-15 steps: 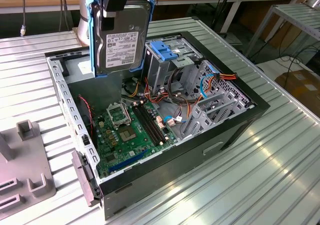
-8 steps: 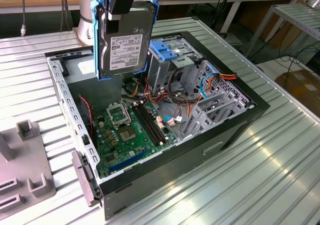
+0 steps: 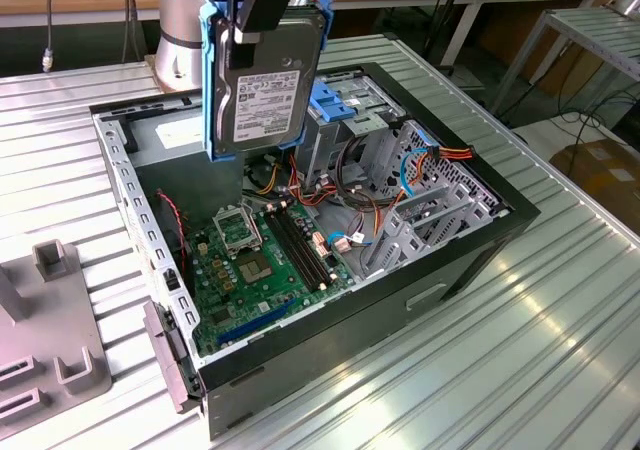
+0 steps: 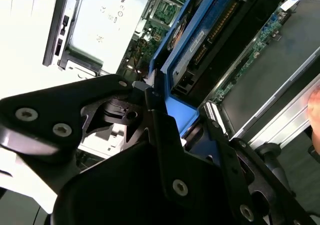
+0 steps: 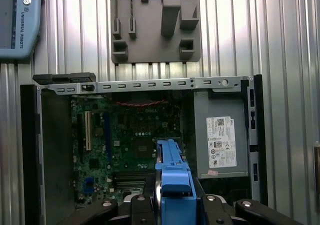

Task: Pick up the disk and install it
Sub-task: 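Insert the disk into the insertion slot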

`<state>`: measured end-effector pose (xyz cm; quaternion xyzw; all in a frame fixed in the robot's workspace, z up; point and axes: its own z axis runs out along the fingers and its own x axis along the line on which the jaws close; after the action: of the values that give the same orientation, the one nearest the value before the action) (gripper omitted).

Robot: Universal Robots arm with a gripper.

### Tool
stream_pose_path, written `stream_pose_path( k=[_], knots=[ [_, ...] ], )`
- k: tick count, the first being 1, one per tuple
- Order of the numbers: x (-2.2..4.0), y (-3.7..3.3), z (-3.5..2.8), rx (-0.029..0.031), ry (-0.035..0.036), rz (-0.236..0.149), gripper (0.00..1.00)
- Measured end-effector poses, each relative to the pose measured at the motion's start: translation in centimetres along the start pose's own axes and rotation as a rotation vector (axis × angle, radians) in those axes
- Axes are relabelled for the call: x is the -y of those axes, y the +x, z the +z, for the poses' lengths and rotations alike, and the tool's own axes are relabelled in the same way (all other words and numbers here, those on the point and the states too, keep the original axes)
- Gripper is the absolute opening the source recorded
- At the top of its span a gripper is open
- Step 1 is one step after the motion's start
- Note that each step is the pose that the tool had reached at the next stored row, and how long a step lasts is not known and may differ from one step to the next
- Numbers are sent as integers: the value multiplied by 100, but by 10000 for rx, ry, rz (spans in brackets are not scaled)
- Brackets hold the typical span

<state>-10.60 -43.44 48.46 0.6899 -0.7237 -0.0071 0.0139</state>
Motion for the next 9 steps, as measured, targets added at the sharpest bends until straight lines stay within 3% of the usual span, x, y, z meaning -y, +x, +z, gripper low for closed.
stream_pose_path(
  k=[9],
  knots=[
    [218, 1, -2, 0, -14, 1, 37]
  ],
)
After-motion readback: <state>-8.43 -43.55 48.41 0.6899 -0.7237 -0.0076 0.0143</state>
